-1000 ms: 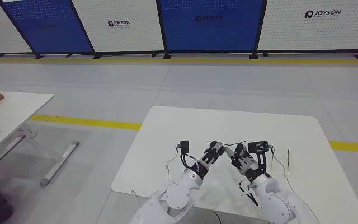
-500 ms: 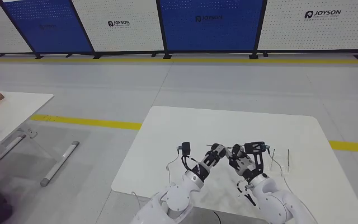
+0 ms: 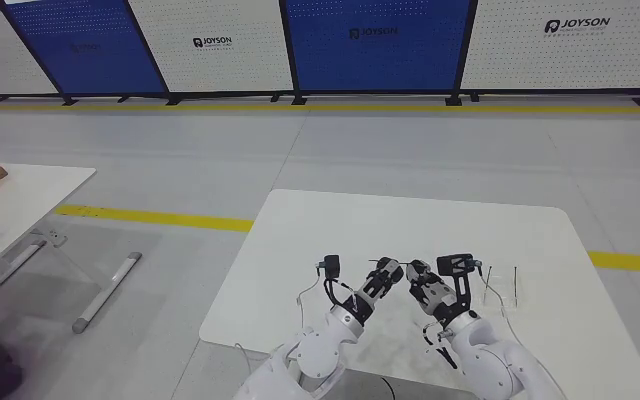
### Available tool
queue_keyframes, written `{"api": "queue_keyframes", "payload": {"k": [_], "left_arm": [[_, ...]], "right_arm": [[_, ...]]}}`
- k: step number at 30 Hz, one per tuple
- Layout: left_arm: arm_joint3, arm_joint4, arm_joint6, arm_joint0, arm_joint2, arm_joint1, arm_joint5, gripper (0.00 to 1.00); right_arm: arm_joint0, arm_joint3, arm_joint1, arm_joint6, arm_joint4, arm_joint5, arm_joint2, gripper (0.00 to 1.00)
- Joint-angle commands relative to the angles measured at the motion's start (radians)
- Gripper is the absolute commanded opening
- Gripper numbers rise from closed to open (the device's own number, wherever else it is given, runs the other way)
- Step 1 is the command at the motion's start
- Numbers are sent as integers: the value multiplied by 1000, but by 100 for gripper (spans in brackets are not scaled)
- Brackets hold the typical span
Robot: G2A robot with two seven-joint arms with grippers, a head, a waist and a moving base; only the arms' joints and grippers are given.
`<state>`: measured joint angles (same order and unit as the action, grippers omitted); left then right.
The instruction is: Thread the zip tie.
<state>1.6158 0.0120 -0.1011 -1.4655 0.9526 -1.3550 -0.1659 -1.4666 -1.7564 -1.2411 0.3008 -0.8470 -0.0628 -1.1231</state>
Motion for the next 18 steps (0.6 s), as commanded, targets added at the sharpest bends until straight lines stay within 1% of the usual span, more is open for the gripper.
{"api": "queue_keyframes", "payload": {"k": [1, 8, 9, 10, 11, 12, 13, 14, 18], "left_arm": [[-1, -1, -2, 1, 0, 0, 1, 0], [2, 1, -12, 1, 0, -3, 0, 0], [3, 1, -13, 1, 1, -3, 0, 0], [3, 2, -13, 1, 1, -3, 0, 0], [3, 2, -14, 2, 1, -3, 0, 0], [1, 3, -16, 3, 2, -4, 2, 0], [-3, 6, -17, 5, 3, -4, 4, 0], [-6, 8, -16, 6, 3, -5, 4, 0], [-11, 12, -17, 9, 1, -7, 4, 0]], "right_arm": [[-1, 0, 0, 0, 1, -2, -1, 0], [-2, 5, 0, 4, -2, -8, -5, 0], [-2, 7, 0, 8, -1, -6, -5, 2], [-1, 8, 0, 12, -2, -6, -5, 21], [-1, 8, 0, 14, -2, -6, -5, 29], [0, 8, 0, 15, -2, -6, -5, 33], [0, 8, 0, 16, -1, -7, -5, 36], [0, 8, -1, 16, -1, -7, -5, 37], [1, 7, -1, 16, 0, -10, -5, 34]]}}
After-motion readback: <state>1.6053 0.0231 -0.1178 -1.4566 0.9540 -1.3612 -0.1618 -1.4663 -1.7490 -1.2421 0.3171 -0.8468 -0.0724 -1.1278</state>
